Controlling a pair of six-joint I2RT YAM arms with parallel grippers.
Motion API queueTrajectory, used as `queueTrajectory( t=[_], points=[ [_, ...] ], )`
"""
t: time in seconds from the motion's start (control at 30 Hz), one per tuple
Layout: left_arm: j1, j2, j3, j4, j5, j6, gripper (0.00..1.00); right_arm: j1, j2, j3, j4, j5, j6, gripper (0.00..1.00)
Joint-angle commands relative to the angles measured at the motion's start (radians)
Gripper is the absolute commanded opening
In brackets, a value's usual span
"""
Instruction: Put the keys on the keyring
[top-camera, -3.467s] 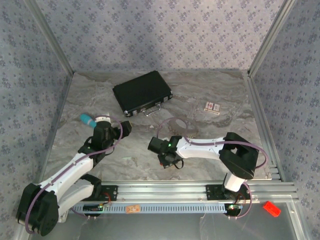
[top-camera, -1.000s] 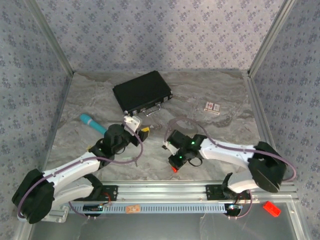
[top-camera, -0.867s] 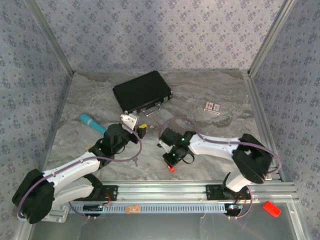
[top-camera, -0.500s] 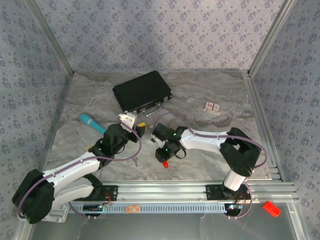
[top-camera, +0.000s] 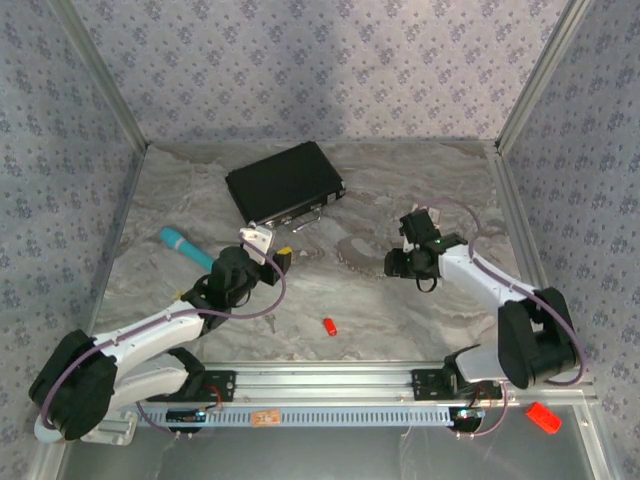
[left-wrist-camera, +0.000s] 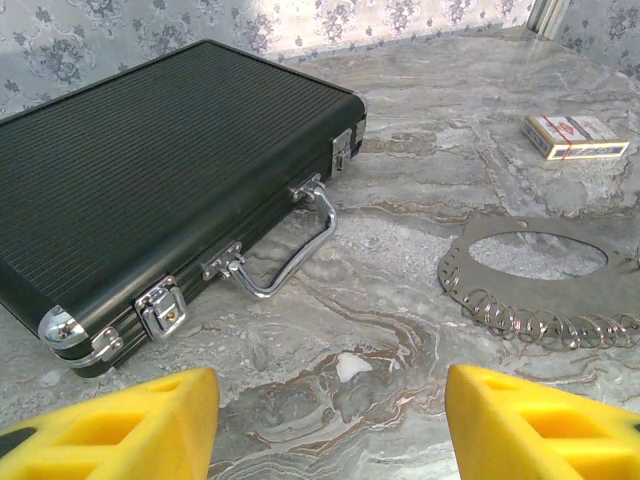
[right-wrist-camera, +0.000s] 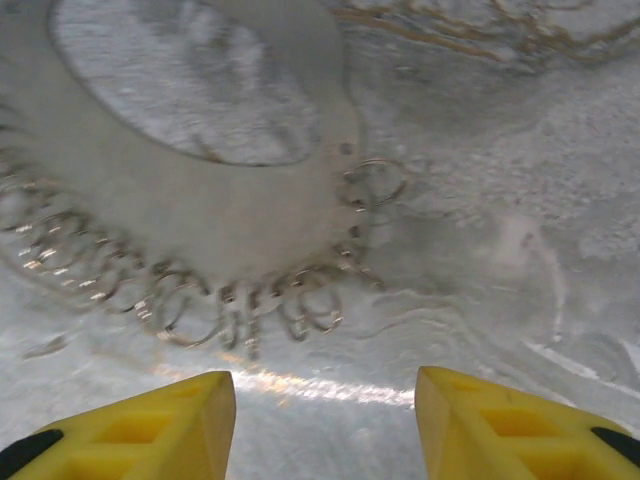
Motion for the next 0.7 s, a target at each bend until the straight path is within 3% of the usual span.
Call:
queueTrajectory(
  t=[0.0,0.27,0.5,0.57,0.67],
  points=[
    [0.005,0.001,0.034,0.023,0.014,-0.019,0.61,-0.020,0.064,0.001,0.044,-0.037,-0.011,0.54],
    [0.005,-0.002,0.025,0.020,0.012,-0.018,0.61,-0.017,0.178,0.049,0.078,-0.110,-0.091,0.54],
    [0.005,-0.013,0.027,0.007,0.004,-0.008,0.61,0.153,0.183,0.099,0.053,-0.269,-0.129,0.51],
    [0.005,-0.016,0.028,0.002,0.003,-0.008,0.61,0.179,0.167,0.111,0.031,-0.255,-0.130,0.50],
    [0.005,-0.022,0.030,-0.007,0.003,-0.008,0.61,0.156,0.115,0.120,-0.020,-0.118,-0.115,0.48]
  ],
)
